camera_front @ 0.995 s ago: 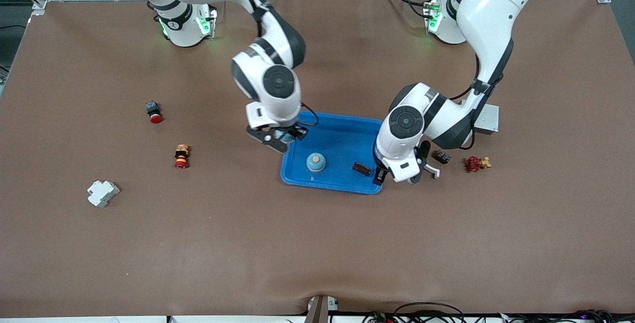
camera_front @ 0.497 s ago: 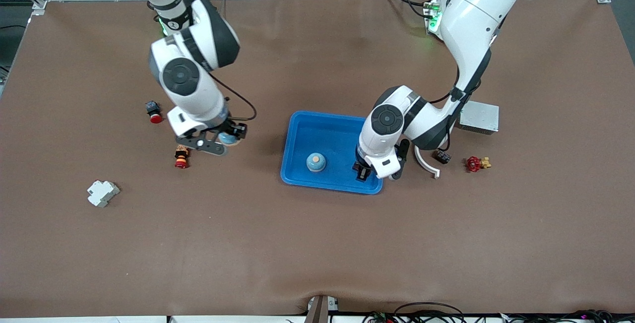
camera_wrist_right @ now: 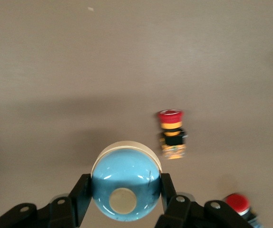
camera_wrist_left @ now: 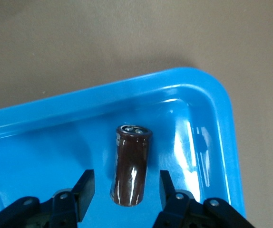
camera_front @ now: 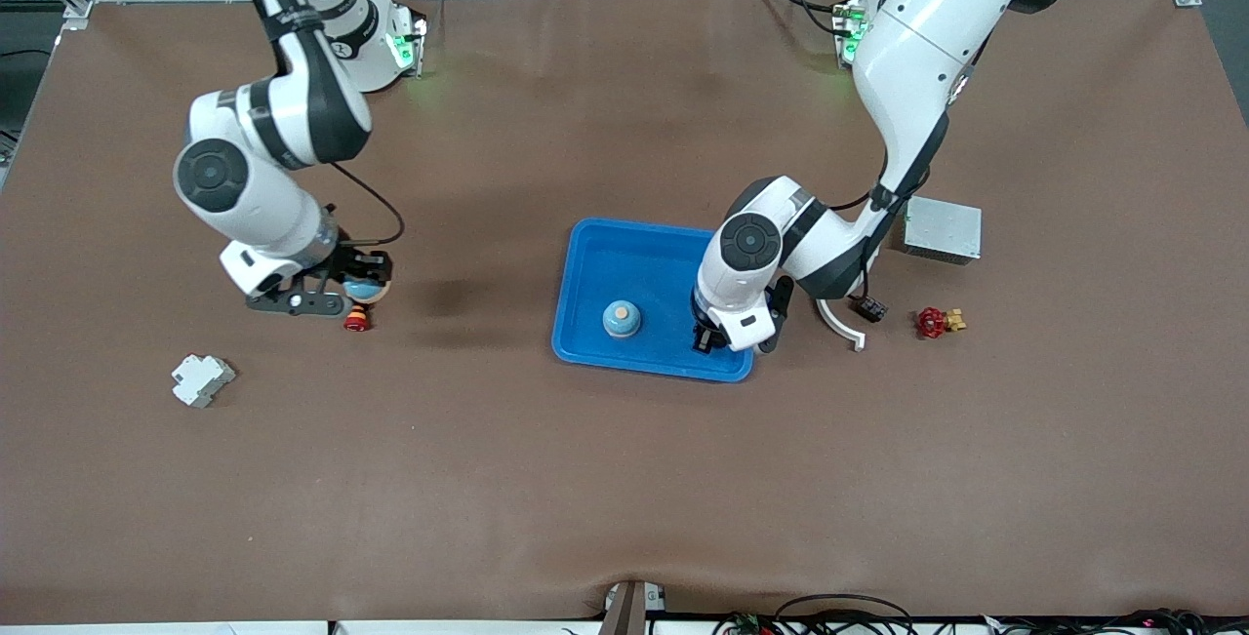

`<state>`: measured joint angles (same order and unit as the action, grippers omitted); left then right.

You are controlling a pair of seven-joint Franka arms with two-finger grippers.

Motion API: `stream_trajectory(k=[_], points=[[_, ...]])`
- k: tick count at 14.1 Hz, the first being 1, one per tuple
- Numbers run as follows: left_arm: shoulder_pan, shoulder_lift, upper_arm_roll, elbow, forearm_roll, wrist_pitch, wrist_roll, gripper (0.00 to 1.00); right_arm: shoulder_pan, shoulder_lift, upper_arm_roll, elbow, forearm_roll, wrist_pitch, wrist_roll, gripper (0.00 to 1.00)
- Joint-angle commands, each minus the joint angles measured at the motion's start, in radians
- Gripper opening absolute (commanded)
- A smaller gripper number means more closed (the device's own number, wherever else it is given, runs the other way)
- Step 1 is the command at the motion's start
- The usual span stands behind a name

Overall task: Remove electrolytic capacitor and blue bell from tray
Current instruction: 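Carry the bell toward the red buttons while the left gripper reaches capacitor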

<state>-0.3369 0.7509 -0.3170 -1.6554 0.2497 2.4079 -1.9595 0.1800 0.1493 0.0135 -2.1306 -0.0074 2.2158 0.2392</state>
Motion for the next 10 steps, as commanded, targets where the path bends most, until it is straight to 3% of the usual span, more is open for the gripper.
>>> stream_trajectory(k=[1, 2, 3, 10], points=[[-0.01, 0.013, 0.01, 0.013, 0.006, 0.02, -0.001, 0.26, -0.083, -0.047, 0.019, -0.104, 0.001, 0.079, -0.133, 0.0], [-0.01, 0.011, 0.01, 0.013, 0.011, 0.02, 0.007, 0.06, -0.115, -0.045, 0.019, -0.13, 0.001, 0.112, -0.187, 0.0], [-0.01, 0.008, 0.01, 0.013, 0.026, 0.02, 0.007, 0.0, -0.146, -0.042, 0.02, -0.147, 0.001, 0.139, -0.234, 0.0], [0.01, -0.106, 0.001, 0.017, 0.082, -0.074, 0.051, 0.0, -0.299, -0.013, 0.019, -0.255, 0.001, 0.298, -0.474, 0.0]])
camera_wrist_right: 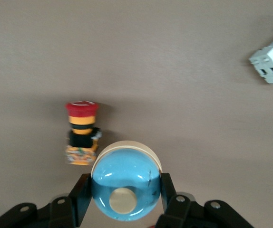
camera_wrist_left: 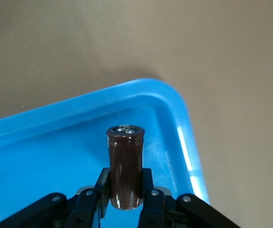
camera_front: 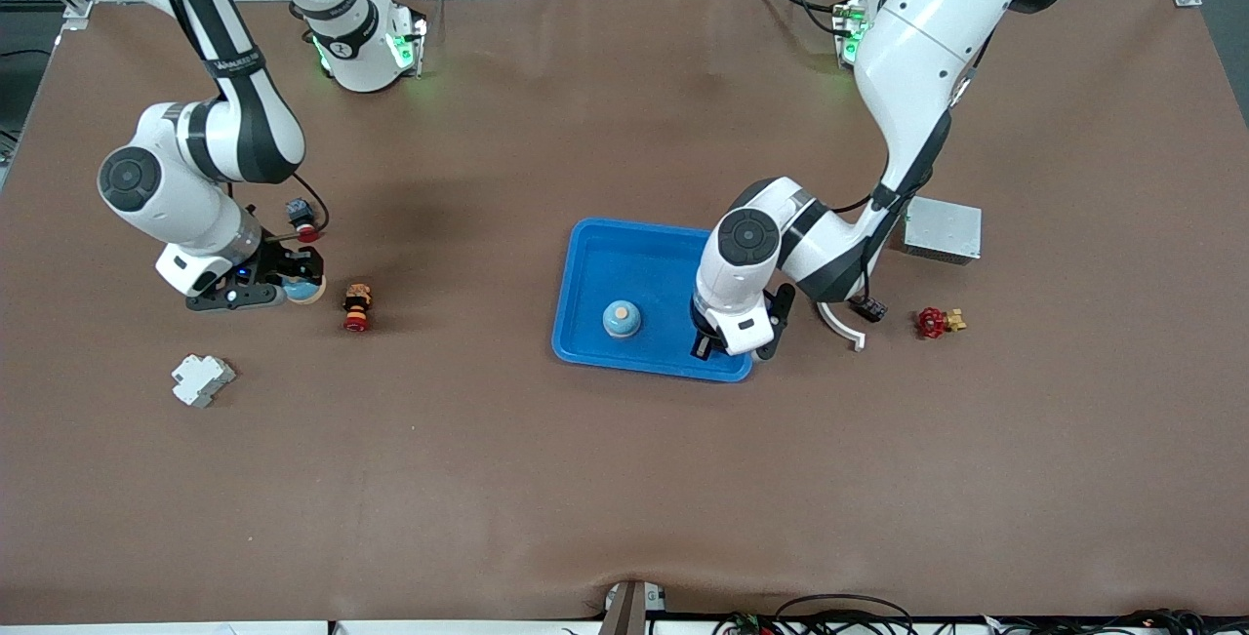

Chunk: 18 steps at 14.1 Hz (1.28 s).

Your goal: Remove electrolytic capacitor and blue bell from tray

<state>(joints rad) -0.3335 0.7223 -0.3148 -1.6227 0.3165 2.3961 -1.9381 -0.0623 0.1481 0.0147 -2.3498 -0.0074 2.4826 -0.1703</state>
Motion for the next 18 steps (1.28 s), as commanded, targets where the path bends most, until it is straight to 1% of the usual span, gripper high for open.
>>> stream_trajectory(k=[1, 3, 5, 10, 14, 15, 16, 17, 18], points=[[0.01, -0.102, -0.001, -0.017, 0.009, -0.095, 0.043, 0.0, -0.082, 0.002, 0.019, -0.037, 0.001, 0.042, -0.089, 0.0], [0.019, -0.153, -0.001, -0.025, 0.001, -0.133, 0.047, 0.0, -0.103, 0.028, 0.019, -0.04, 0.001, 0.071, -0.118, 0.0], [0.068, -0.199, -0.012, -0.045, 0.0, -0.198, 0.095, 0.0, -0.119, 0.065, 0.019, -0.04, 0.001, 0.099, -0.12, 0.0], [0.289, -0.339, -0.081, -0.247, -0.002, -0.218, 0.42, 0.0, -0.125, 0.154, 0.019, -0.039, 0.003, 0.206, -0.118, 0.0], [0.425, -0.394, -0.09, -0.344, -0.002, -0.218, 0.66, 0.0, -0.125, 0.192, 0.021, -0.034, 0.018, 0.214, -0.112, 0.0], [0.456, -0.396, -0.089, -0.351, 0.006, -0.218, 0.71, 0.0, -0.125, 0.198, 0.021, -0.031, 0.03, 0.216, -0.113, 0.0], [0.493, -0.391, -0.089, -0.353, 0.012, -0.218, 0.773, 0.0, -0.125, 0.206, 0.021, -0.029, 0.043, 0.216, -0.107, 0.39], [0.531, -0.388, -0.089, -0.356, 0.013, -0.212, 0.835, 0.0, -0.125, 0.206, 0.021, -0.028, 0.058, 0.216, -0.11, 0.99], [0.556, -0.388, -0.089, -0.362, 0.015, -0.206, 0.862, 0.0, -0.122, 0.206, 0.021, -0.028, 0.06, 0.217, -0.11, 1.0]])
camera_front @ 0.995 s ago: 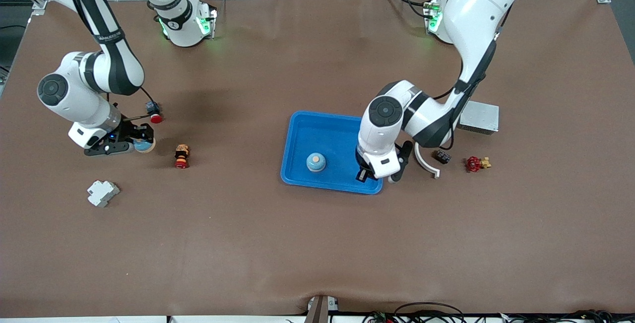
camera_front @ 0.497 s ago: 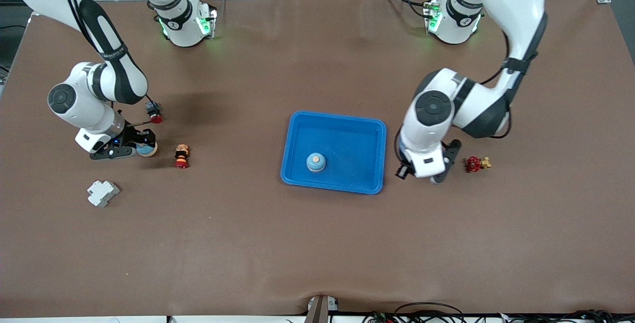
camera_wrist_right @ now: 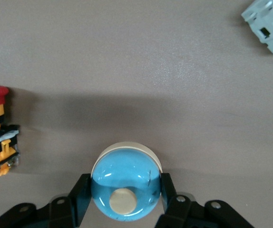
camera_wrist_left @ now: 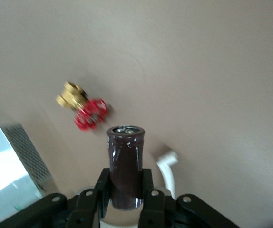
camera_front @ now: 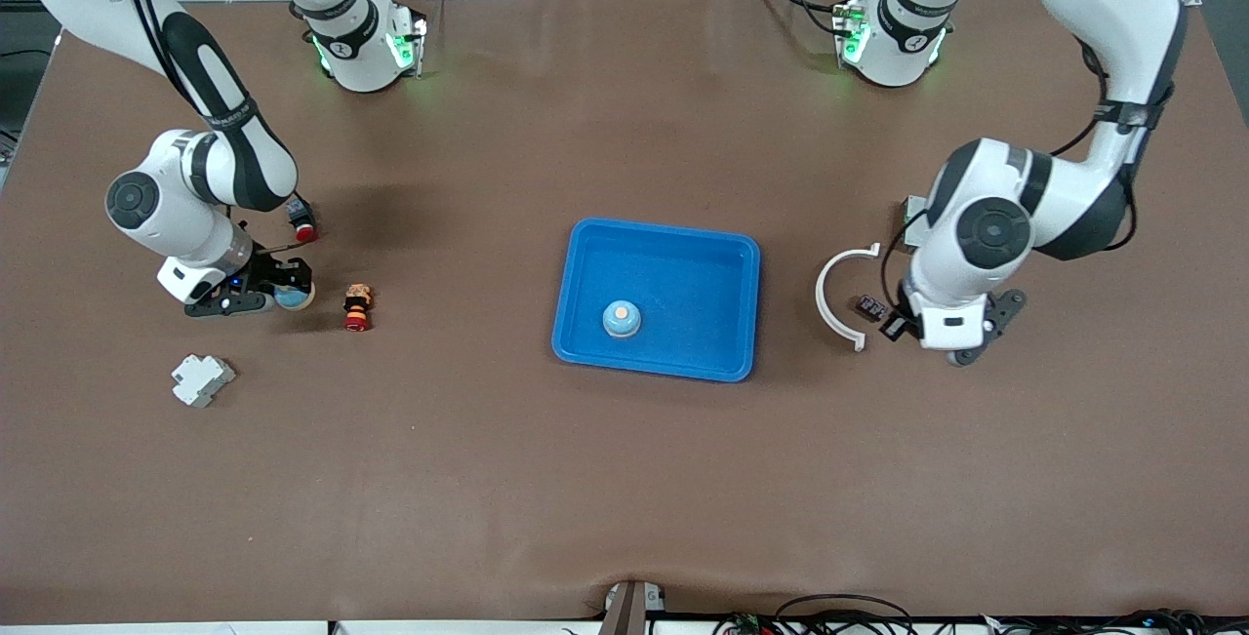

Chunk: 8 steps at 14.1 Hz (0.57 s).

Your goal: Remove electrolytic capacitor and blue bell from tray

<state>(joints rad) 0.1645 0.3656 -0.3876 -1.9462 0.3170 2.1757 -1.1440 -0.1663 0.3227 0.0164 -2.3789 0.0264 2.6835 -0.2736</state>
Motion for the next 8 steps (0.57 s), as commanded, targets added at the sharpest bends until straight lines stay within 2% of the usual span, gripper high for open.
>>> stream_trajectory(k=[1, 8], points=[[0.075, -0.028, -0.016, -0.04, 0.023, 0.018, 0.085, 0.0, -0.019, 0.032, 0.017, 0.001, 0.026, 0.016, -0.007, 1.0], [0.211, 0.039, -0.014, -0.043, 0.109, 0.058, 0.334, 0.0, -0.012, 0.021, 0.019, 0.024, 0.026, -0.011, -0.013, 1.0]])
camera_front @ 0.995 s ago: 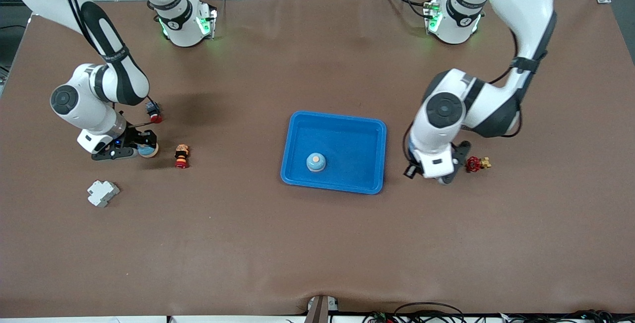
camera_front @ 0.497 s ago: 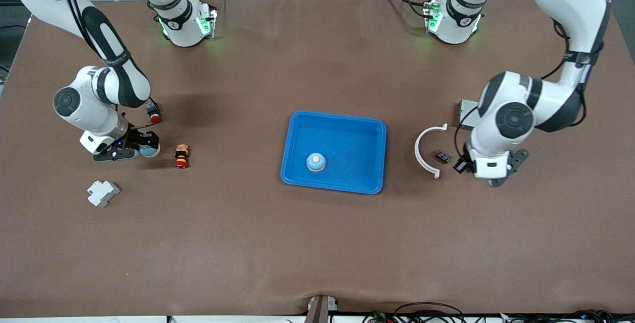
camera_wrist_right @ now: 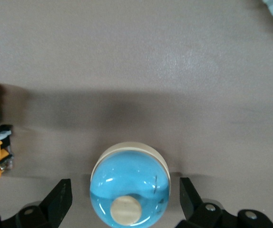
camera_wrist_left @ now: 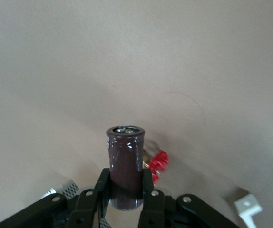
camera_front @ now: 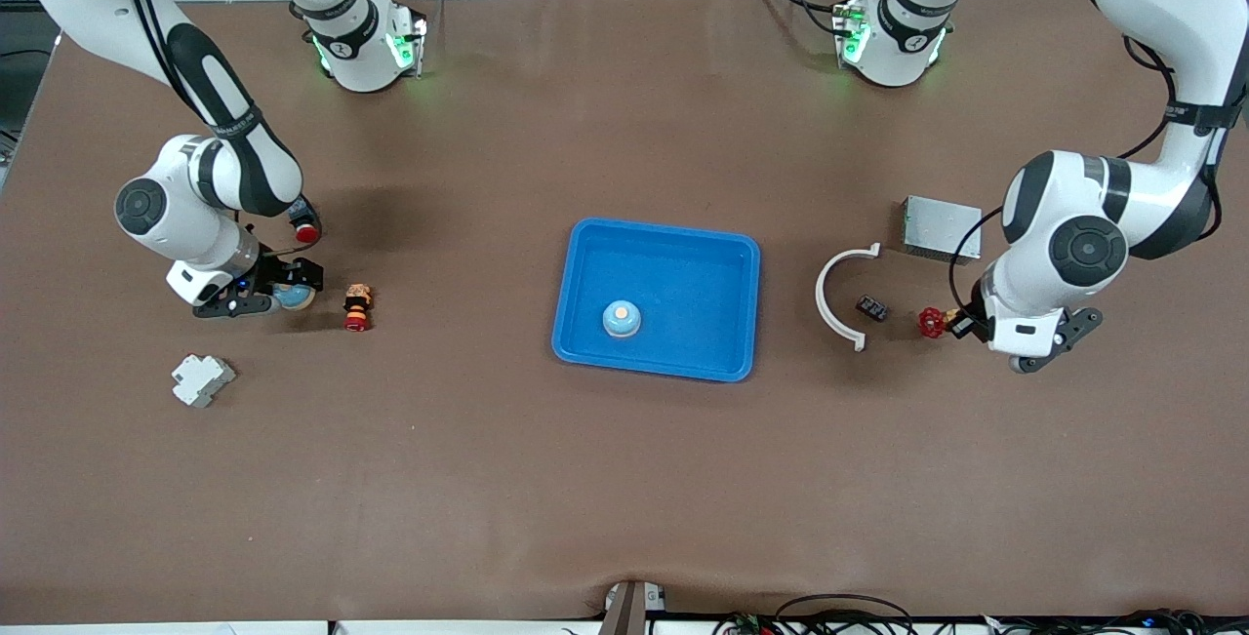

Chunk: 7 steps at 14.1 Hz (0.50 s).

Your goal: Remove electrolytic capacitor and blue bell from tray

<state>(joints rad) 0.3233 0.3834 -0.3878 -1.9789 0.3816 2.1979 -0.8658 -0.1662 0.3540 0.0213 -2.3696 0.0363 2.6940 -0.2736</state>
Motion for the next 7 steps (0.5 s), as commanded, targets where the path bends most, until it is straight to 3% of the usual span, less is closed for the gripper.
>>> stream_trajectory(k=[1, 7], points=[[0.06, 0.035, -0.014, -0.009, 0.065, 0.039, 0.086, 0.0, -0.01, -0.015, 0.017, 0.023, 0.016, -0.038, -0.012, 1.0], [0.108, 0.115, -0.014, -0.002, 0.172, 0.123, 0.27, 0.0, 0.071, -0.114, 0.02, 0.119, 0.016, -0.342, 0.103, 1.0]])
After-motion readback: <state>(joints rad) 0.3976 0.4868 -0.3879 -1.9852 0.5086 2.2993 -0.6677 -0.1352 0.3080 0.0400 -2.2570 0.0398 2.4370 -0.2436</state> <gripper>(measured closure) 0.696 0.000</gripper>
